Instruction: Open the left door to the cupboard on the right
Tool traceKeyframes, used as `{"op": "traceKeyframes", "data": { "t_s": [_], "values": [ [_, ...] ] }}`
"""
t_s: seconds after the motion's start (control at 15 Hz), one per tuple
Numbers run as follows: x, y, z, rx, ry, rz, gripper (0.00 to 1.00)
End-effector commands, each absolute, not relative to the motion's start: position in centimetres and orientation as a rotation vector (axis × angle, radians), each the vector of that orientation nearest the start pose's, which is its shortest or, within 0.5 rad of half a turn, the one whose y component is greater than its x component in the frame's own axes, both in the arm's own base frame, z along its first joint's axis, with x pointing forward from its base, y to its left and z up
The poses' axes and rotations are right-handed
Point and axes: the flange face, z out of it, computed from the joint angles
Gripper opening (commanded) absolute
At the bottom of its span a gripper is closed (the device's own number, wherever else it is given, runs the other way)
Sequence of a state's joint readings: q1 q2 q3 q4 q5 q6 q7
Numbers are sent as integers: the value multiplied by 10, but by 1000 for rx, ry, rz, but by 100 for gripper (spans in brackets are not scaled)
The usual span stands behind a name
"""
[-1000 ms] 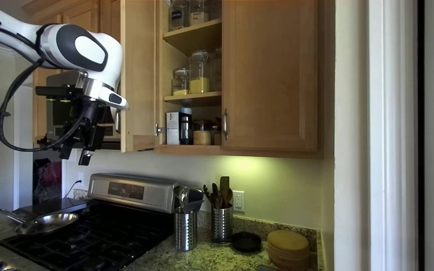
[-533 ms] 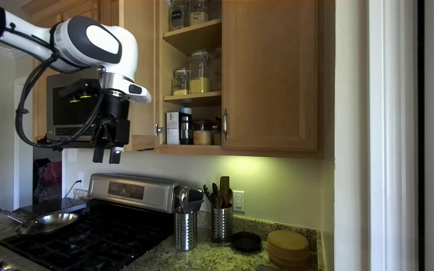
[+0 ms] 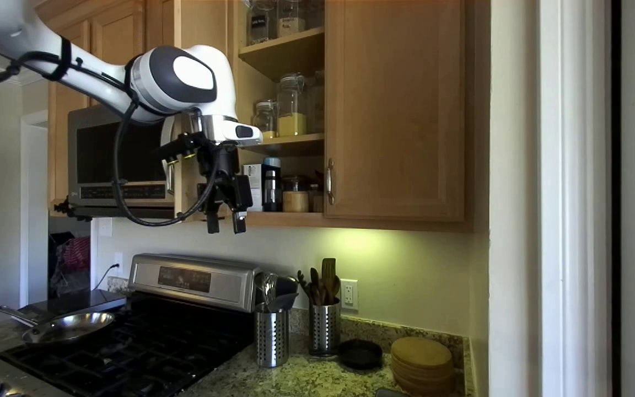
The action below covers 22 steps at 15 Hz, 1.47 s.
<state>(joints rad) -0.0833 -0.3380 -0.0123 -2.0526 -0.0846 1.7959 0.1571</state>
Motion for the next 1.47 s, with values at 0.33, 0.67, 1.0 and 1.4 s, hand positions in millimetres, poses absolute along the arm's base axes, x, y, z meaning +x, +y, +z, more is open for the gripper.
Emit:
{"op": "traceKeyframes", "data": {
  "t_s": [0.33, 0.67, 1.0, 1.4],
  "values": [
    [504, -32, 614, -3125, 180, -357, 100],
    [495, -5, 628, -3029, -18, -378, 100],
    [485, 9, 638, -2986, -130, -394, 100],
    [469, 48, 660, -2957, -374, -460, 100]
  ]
}}
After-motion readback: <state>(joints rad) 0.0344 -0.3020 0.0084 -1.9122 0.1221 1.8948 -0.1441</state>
